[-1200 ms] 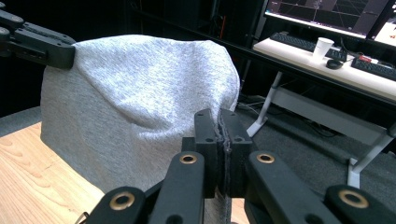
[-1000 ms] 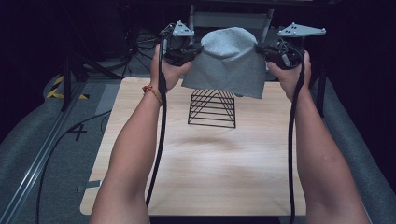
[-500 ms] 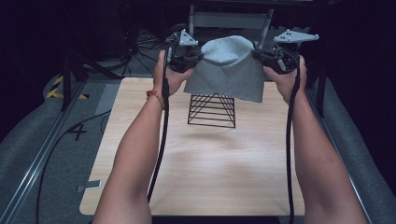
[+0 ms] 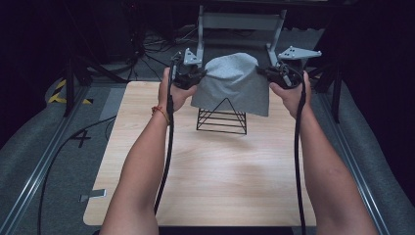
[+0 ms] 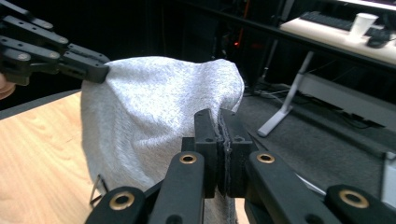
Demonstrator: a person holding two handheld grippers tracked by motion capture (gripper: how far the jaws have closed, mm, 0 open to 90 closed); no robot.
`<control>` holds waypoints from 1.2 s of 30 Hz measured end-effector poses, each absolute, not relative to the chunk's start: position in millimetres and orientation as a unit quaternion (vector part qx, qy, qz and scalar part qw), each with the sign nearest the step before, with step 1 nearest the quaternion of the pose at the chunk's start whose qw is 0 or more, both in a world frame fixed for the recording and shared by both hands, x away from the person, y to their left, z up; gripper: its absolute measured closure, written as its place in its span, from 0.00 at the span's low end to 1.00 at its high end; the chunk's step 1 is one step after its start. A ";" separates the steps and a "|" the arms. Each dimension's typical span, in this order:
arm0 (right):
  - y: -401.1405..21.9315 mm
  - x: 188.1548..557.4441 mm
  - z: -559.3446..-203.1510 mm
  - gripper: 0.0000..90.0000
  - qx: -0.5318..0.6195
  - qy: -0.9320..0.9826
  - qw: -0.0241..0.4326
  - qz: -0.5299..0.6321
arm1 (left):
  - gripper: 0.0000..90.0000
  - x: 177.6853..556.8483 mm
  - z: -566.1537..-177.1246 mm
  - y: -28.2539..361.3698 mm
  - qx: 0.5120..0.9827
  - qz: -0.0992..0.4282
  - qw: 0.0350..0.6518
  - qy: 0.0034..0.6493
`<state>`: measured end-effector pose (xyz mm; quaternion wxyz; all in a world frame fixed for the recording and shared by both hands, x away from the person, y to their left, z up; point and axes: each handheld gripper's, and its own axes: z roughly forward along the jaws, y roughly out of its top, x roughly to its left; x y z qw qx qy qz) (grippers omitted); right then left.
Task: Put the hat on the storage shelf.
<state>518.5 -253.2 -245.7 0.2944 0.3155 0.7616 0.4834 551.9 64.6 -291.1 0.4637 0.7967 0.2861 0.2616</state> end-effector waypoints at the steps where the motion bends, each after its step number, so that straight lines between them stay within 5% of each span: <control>1: -252.8 518.8 -249.8 0.98 0.314 0.763 0.289 0.486 | 0.95 552.2 -294.2 66.0 0.799 0.263 0.459 0.286; 36: -241.4 521.4 -314.2 0.97 0.311 0.800 0.233 0.458 | 0.93 545.3 -369.3 80.9 0.812 0.216 0.447 0.306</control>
